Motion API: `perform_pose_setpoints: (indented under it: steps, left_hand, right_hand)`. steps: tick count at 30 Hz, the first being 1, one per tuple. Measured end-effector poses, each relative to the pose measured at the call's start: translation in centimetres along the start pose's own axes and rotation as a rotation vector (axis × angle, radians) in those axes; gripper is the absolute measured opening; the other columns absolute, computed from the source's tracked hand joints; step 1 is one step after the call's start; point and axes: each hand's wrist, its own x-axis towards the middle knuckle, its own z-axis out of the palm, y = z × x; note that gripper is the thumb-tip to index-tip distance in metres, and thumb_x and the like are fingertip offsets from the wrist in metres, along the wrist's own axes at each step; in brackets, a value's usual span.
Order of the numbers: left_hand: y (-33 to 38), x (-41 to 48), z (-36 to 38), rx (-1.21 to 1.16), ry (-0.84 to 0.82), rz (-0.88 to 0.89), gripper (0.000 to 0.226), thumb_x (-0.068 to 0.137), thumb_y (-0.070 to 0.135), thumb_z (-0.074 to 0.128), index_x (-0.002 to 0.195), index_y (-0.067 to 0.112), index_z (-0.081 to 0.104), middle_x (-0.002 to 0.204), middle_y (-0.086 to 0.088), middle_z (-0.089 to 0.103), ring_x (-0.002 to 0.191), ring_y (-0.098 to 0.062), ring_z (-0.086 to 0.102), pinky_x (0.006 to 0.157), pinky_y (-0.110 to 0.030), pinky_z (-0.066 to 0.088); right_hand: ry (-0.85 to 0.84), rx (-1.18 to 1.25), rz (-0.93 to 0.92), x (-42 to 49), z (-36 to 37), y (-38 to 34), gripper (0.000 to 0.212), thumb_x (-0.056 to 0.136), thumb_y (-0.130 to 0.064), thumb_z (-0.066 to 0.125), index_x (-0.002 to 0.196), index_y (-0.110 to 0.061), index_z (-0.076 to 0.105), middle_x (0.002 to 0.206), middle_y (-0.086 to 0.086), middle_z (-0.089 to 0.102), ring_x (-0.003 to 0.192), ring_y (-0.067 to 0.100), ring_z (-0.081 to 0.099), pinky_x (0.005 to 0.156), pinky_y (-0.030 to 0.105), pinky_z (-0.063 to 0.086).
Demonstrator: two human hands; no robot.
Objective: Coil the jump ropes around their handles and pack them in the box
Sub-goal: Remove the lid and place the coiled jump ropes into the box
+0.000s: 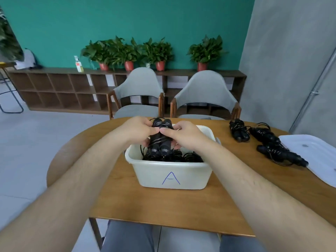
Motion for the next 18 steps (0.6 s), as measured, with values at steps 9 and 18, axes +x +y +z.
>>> perform_pose_setpoints:
  steps: [9, 18]
  left_hand:
    - [-3.2, 1.9, -0.4, 0.345, -0.052, -0.051, 0.036, 0.101, 0.036, 0.060, 0.105, 0.002, 0.070, 0.079, -0.010, 0.070, 0.068, -0.023, 0.060, 0.061, -0.030, 0.046]
    - [-4.6, 4.1, 2.3, 0.671, -0.105, -0.058, 0.017, 0.098, 0.016, 0.057, 0.081, 0.014, 0.053, 0.078, -0.005, 0.060, 0.079, -0.025, 0.056, 0.084, -0.038, 0.049]
  right_hand:
    - [-0.108, -0.110, 0.141, 2.7, 3.6, 1.1, 0.050, 0.087, -0.054, 0.070, 0.087, -0.004, 0.070, 0.073, 0.009, 0.076, 0.069, 0.023, 0.076, 0.087, 0.038, 0.060]
    - [-0.155, -0.292, 0.129, 3.2, 4.4, 2.9, 0.042, 0.092, -0.045, 0.069, 0.067, -0.020, 0.046, 0.063, -0.002, 0.064, 0.076, 0.023, 0.076, 0.057, 0.027, 0.044]
